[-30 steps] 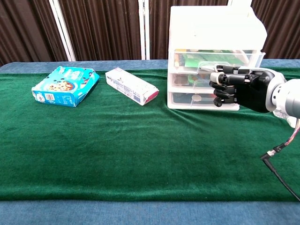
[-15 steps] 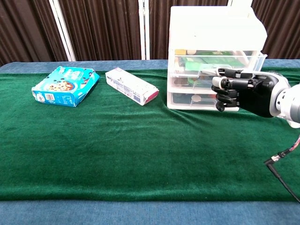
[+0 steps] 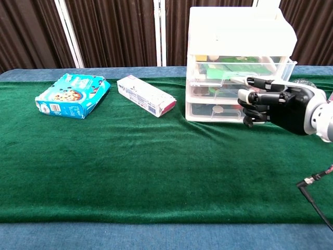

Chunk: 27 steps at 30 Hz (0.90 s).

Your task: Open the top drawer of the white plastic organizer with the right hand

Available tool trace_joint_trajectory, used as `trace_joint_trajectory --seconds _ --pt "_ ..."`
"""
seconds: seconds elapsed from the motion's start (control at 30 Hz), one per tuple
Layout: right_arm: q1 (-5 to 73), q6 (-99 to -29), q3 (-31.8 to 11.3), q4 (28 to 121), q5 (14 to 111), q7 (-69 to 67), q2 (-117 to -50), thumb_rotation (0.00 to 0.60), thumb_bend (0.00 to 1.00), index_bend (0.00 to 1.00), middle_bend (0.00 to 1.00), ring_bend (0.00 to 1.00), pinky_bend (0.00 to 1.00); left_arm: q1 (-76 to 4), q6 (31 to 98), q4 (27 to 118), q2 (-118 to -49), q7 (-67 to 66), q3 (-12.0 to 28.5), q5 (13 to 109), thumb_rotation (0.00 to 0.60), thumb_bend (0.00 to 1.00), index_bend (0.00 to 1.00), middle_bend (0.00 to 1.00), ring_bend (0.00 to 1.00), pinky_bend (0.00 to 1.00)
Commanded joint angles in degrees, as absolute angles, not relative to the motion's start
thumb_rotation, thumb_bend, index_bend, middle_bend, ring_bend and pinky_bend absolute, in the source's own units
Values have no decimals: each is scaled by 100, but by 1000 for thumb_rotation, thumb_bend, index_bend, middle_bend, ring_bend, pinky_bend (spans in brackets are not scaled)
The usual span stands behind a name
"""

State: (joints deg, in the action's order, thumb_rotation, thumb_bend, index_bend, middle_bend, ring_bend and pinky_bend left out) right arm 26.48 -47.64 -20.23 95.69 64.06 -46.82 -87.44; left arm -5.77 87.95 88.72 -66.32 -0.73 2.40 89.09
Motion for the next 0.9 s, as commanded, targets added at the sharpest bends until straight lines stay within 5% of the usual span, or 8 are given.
trace_joint_trajectory --seconds 0.03,0.47,0.9 --pt "2482 -5067 -1826 9700 6664 -4532 -8767 600 489 62 804 809 691 -574 8802 8873 -6630 -72 240 8911 600 74 0 0 0 0" --pt "2098 -6276 -1201 9804 7664 -3211 -8772 600 478 66 764 778 677 -557 8852 8877 -6623 -58 238 8940 600 74 0 0 0 0" --pt "2354 -6596 -1387 9914 7205 -379 -8515 600 484 165 768 779 678 -561 8828 8874 -6614 -33 237 8926 600 74 0 0 0 0"
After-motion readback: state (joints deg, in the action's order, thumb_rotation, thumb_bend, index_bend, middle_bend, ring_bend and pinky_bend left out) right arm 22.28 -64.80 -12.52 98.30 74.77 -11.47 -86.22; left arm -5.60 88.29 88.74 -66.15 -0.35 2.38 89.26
